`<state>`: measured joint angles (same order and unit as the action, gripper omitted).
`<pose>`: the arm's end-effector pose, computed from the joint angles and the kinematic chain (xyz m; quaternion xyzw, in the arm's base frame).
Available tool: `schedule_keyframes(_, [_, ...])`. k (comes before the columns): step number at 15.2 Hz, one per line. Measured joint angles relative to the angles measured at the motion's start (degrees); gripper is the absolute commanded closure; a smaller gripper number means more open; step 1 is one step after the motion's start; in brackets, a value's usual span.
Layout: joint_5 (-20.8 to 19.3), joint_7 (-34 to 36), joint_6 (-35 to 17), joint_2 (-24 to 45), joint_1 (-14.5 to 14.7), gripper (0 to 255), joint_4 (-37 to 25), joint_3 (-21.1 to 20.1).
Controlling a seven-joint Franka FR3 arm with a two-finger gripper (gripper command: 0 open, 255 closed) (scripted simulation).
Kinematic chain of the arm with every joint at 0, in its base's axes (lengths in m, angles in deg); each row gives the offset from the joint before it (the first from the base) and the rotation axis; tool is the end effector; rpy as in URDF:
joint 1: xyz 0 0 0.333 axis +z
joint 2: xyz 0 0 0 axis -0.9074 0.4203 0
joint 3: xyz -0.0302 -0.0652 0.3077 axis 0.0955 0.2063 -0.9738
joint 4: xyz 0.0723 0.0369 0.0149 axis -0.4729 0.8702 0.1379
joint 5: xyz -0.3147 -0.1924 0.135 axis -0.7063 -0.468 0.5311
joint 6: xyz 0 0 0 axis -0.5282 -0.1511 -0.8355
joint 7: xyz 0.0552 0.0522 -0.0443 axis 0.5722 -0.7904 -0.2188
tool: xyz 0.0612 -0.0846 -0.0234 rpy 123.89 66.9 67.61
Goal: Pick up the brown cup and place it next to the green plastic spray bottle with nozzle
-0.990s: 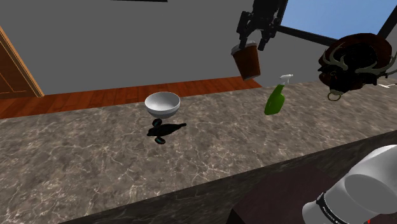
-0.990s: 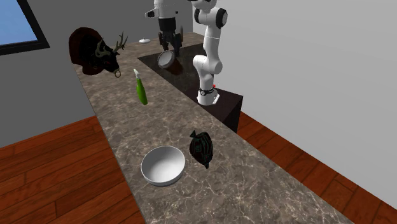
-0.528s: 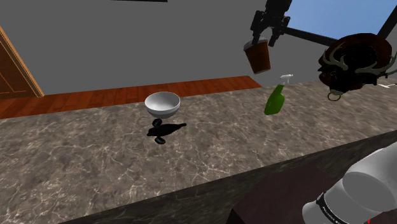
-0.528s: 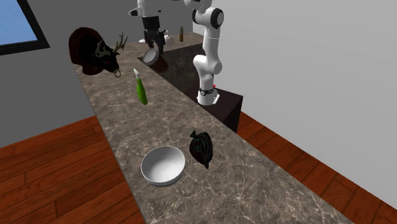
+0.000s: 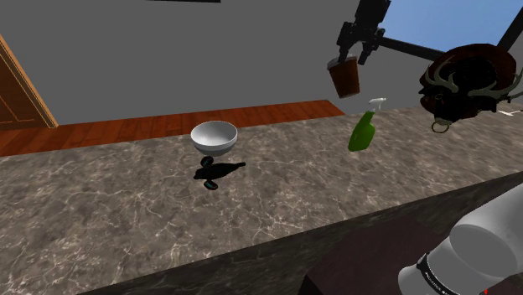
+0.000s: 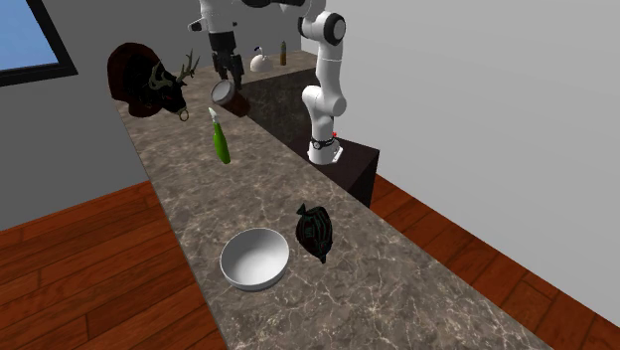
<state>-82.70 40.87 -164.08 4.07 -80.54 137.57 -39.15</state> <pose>0.4794 -0.0994 0.6925 -0.9906 0.1226 -0.0174 0.0576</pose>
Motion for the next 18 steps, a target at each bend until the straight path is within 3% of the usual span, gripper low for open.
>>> schedule_keyframes(18, [0.13, -1.88, -14.13, -4.14, -0.08, 255, 18.39, -0.02])
